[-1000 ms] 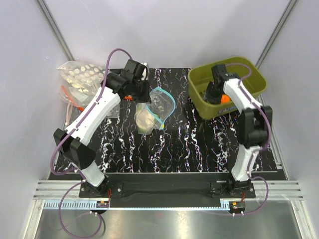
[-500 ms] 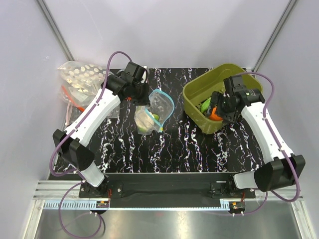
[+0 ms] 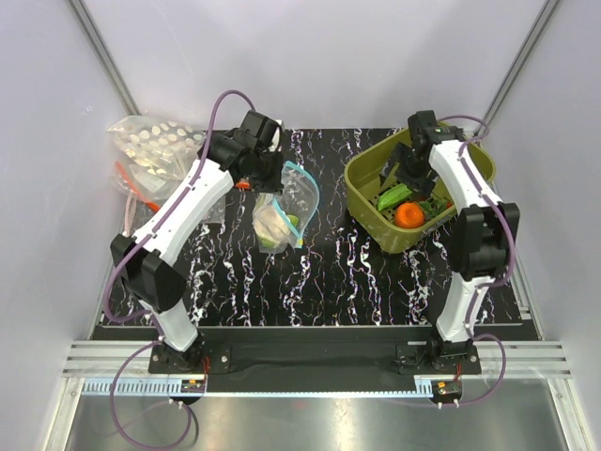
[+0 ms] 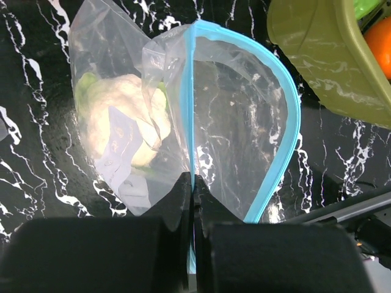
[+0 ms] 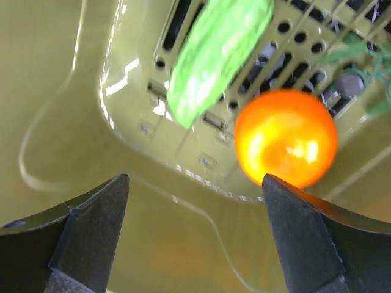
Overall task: Place the food in the zip-top bag and seal the zipper
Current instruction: Pick up the fake vegetable from the bin.
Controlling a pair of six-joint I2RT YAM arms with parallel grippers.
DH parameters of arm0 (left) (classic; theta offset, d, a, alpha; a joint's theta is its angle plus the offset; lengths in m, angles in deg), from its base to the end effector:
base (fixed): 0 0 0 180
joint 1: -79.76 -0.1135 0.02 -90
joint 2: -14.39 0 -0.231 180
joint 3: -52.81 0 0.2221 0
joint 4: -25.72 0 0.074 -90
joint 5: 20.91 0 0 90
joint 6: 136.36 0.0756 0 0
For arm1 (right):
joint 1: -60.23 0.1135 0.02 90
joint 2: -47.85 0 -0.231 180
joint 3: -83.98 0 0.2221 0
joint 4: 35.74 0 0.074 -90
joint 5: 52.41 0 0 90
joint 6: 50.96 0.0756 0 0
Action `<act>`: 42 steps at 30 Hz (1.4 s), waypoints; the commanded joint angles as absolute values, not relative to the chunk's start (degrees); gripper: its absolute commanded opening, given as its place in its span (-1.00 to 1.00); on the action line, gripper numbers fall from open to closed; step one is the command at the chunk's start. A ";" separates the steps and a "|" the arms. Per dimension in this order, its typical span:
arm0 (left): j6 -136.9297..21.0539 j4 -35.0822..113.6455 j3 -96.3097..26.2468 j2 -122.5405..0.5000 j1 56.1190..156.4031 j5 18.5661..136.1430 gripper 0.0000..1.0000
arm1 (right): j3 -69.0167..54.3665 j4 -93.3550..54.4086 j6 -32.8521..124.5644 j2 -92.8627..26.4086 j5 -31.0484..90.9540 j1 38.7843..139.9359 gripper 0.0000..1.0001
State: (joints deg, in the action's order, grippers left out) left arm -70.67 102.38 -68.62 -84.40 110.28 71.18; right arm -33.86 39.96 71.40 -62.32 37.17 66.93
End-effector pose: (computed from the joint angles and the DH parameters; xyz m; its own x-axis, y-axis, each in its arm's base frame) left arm 0.2985 -0.1792 0.3063 -0.8518 0.0246 -0.5233 0.1923 0.9438 -0.2688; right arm 0.3731 0.0444 0.2212 -0.8419 0.4400 -0.3124 0.3921 0.8966 0.2060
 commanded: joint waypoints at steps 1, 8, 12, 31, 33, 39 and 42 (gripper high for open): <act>-69.29 101.85 -71.06 -84.84 108.16 71.37 -1.00 | -40.21 39.25 77.00 -66.90 42.33 67.09 0.94; -70.44 100.62 -67.02 -83.44 106.83 71.91 -1.00 | -42.26 36.81 84.29 -73.34 46.55 67.53 0.93; -71.14 99.49 -62.20 -81.16 106.92 71.12 -1.00 | -40.33 35.48 85.53 -75.80 49.63 67.53 0.91; -73.25 101.77 -63.76 -76.14 110.25 66.28 -1.00 | -24.25 17.20 74.03 -54.93 50.69 67.53 -0.23; -74.04 100.72 -63.24 -76.14 111.92 65.14 -1.00 | -21.27 15.09 72.80 -51.13 48.77 67.62 -0.28; -76.77 101.15 -69.37 -79.30 115.44 65.40 -1.00 | -16.52 7.54 67.88 -36.10 37.79 69.19 -0.42; -78.26 101.68 -72.80 -81.94 115.80 65.66 -1.00 | -17.38 7.09 64.71 -32.57 31.02 72.79 -0.38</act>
State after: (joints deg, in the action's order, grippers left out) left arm -76.01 102.73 -67.96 -80.42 115.53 66.85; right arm -17.64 11.79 70.02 -35.17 40.23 69.49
